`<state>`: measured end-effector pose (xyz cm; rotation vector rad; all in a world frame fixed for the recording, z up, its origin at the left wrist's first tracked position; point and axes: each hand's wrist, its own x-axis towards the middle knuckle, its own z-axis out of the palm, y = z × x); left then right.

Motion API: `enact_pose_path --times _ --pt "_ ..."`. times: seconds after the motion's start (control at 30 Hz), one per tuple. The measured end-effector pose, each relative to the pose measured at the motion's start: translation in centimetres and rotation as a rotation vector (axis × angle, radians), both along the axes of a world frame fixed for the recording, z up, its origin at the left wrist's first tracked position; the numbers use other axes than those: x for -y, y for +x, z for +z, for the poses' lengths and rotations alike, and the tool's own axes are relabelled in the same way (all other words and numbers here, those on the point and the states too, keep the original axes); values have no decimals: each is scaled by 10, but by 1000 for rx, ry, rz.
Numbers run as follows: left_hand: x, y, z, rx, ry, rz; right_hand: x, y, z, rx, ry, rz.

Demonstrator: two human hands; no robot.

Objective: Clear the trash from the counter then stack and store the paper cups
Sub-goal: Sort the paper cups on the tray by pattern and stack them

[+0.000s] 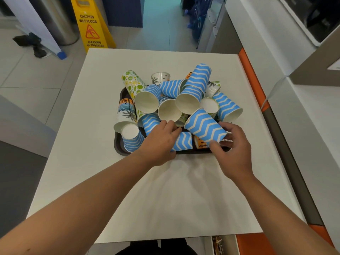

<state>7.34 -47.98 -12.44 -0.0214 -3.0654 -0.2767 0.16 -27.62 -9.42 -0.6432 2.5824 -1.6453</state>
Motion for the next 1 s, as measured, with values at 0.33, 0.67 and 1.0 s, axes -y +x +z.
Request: enact_pose_path --times 0.33,0.67,1.0 --pt "9 24 -7 -122 370 242 -1 0 -4 -8 12 -1" --pt "15 39 14 -259 830 452 20 7 -1 -53 6 23" --pt "51 76 52 -626 824 619 60 12 23 -68 -56 31"
